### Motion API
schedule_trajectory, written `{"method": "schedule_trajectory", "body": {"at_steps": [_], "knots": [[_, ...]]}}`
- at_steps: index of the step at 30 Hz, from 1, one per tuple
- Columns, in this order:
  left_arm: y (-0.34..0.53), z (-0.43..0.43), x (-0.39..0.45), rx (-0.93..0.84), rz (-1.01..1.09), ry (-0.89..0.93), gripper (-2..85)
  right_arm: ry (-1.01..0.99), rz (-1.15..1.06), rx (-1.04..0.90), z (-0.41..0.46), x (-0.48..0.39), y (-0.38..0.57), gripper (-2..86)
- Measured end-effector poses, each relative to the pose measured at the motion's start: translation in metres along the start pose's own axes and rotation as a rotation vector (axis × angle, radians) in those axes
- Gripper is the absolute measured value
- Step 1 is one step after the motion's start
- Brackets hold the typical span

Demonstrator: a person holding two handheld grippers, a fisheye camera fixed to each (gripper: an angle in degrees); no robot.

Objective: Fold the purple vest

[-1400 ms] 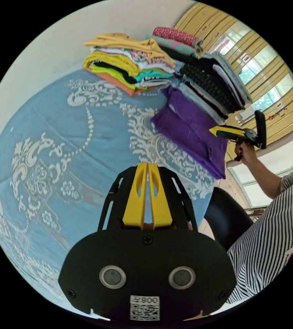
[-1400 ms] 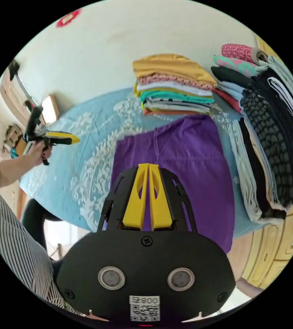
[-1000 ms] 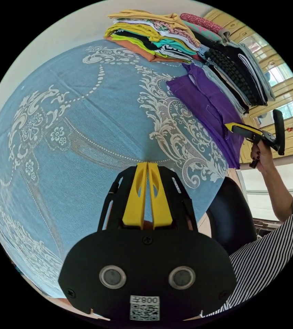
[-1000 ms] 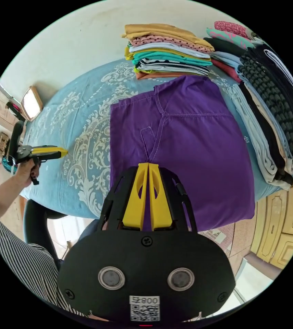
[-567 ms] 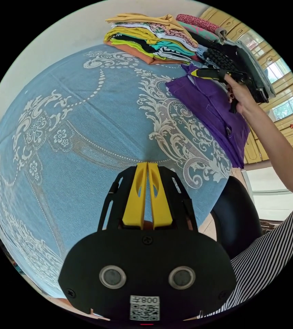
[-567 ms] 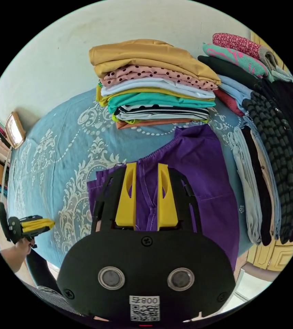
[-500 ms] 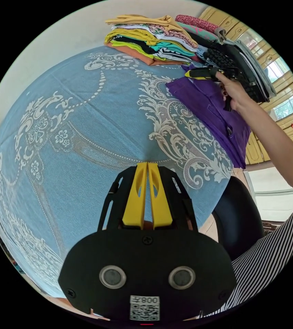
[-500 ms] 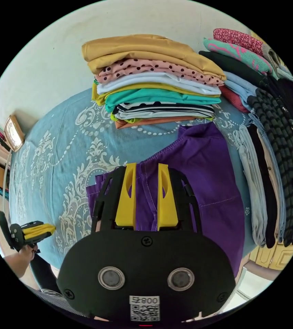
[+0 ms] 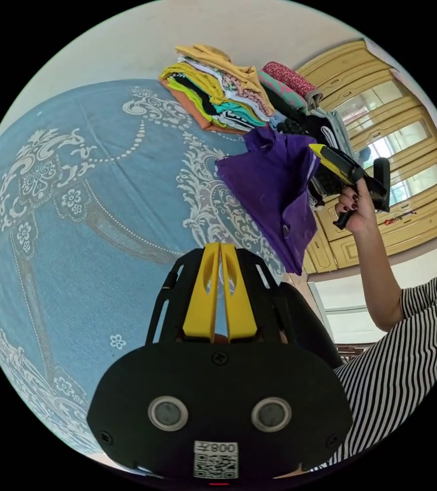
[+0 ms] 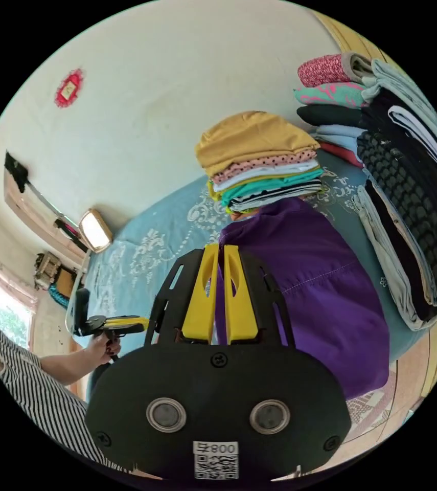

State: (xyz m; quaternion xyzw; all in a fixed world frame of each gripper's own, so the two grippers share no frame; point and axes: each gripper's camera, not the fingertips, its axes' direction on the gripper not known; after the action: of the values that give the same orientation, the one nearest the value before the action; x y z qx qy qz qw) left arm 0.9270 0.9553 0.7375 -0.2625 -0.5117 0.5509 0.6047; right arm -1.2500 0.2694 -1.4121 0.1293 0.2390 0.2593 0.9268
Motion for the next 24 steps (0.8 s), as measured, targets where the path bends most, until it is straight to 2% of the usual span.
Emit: {"method": "schedule_trajectory", "body": {"at_steps": [4, 12, 17, 24], "knots": [[0.041, -0.046, 0.008, 0.085, 0.054, 0.046, 0.4, -0.186, -0.085, 0.079, -0.1, -0.03, 0.033, 1.5], [0.144, -0.14, 0.008, 0.24, 0.092, 0.05, 2.7, -0.405, -0.261, 0.199, -0.254, -0.086, 0.077, 1.4], [0.217, -0.177, -0.015, 0.262, 0.078, 0.043, 6.1, -0.409, -0.322, 0.231, -0.317, -0.113, 0.113, 1.3], [0.268, -0.186, -0.033, 0.227, 0.112, 0.108, 9.8, -0.38, -0.346, 0.244, -0.377, -0.134, 0.156, 1.4]]}}
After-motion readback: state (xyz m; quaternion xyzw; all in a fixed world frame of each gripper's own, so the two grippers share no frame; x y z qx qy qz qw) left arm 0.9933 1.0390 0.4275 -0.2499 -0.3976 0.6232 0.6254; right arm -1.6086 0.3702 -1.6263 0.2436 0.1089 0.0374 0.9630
